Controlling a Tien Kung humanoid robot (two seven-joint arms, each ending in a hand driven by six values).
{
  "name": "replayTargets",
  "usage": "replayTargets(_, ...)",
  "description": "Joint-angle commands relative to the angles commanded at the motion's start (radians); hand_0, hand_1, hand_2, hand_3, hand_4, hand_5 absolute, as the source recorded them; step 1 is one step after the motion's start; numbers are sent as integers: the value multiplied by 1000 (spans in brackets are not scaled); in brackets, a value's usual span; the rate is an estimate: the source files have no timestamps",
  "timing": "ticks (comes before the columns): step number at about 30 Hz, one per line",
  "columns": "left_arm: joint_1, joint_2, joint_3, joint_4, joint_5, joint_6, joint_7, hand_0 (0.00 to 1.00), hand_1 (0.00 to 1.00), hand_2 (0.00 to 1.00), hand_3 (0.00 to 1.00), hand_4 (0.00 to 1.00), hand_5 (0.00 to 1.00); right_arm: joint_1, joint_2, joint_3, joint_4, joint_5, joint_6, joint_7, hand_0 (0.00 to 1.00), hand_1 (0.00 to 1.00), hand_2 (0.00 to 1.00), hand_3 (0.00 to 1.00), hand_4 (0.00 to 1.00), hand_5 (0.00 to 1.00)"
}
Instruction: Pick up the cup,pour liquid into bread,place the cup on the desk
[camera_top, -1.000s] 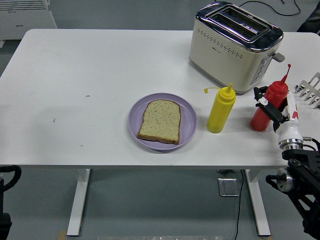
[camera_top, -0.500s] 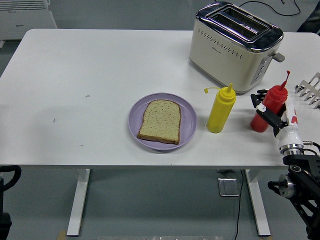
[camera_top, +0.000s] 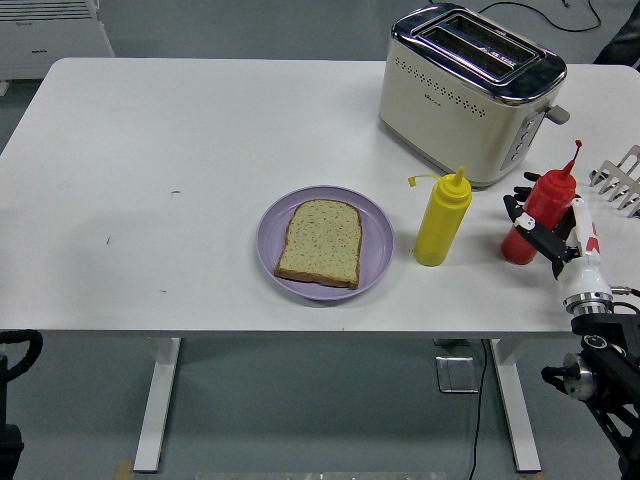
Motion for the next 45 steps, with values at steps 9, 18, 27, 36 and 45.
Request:
replayTargets(9, 0, 0, 0, 0, 0, 0, 0, 721, 740, 740, 672, 650, 998, -8, -5, 4, 8, -19, -2, -3, 831, 761, 743, 856, 841, 240)
replayTargets(18, -2, 1, 0, 0, 0, 0, -1, 720, 740, 740, 672, 649, 998, -29, -14, 12, 33, -42, 3, -10, 856, 785, 783, 912, 850, 249)
replayTargets(27, -2, 1, -1, 0, 1, 0, -1, 720, 740, 739, 672, 651, 998, -52, -20, 36, 48, -60, 25, -19, 952, 887, 978, 998, 872, 239)
replayTargets(36, -3, 2, 0, 0, 1, 0, -1, 720, 740, 739, 672, 649, 998, -112, -44, 79, 129, -110, 68, -41, 971, 910, 998, 998, 876, 243)
replayTargets(45, -4, 3, 2, 0, 2, 0, -1, 720, 740, 740, 673, 650, 998, -192, -67, 134, 219, -128, 77, -49, 981, 925, 998, 998, 887, 250)
